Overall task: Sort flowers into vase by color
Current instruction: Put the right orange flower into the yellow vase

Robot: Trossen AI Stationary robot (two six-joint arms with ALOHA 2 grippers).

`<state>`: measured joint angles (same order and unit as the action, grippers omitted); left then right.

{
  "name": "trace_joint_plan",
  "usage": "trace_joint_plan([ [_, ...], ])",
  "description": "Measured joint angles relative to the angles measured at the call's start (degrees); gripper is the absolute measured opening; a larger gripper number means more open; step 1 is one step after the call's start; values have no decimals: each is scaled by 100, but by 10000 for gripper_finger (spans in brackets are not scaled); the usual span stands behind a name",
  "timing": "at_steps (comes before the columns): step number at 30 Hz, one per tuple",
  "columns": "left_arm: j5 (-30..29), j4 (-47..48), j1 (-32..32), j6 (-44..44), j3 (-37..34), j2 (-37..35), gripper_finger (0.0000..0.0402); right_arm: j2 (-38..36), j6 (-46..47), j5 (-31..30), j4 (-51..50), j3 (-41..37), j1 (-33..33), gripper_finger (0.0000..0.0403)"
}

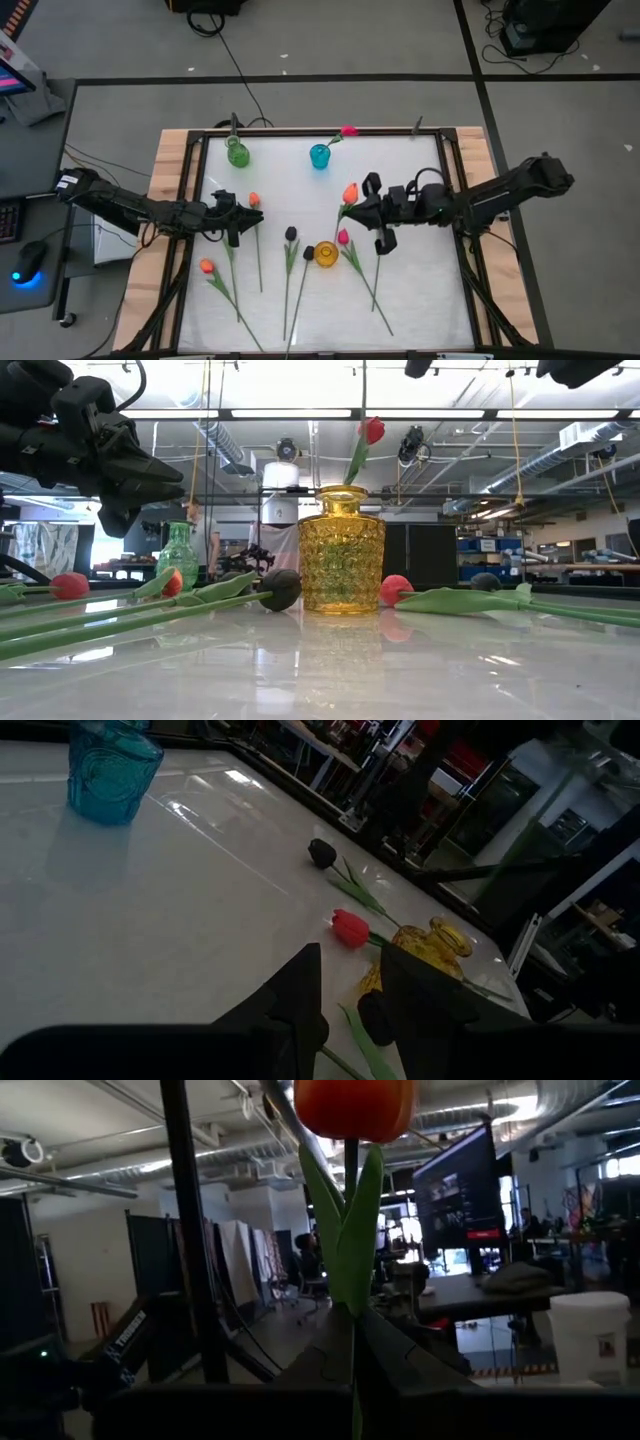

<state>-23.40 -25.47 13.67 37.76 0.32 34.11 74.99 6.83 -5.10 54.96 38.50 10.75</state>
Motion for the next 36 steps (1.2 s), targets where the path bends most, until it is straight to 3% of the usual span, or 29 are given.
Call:
trace_joint_plan([
  [16, 0, 1, 0, 2, 1, 0, 112, 741, -262, 14, 657, 0, 87, 8],
  [36, 0, -74, 0, 2, 1, 0, 112, 1026, -254, 232, 292, 2, 96, 8],
])
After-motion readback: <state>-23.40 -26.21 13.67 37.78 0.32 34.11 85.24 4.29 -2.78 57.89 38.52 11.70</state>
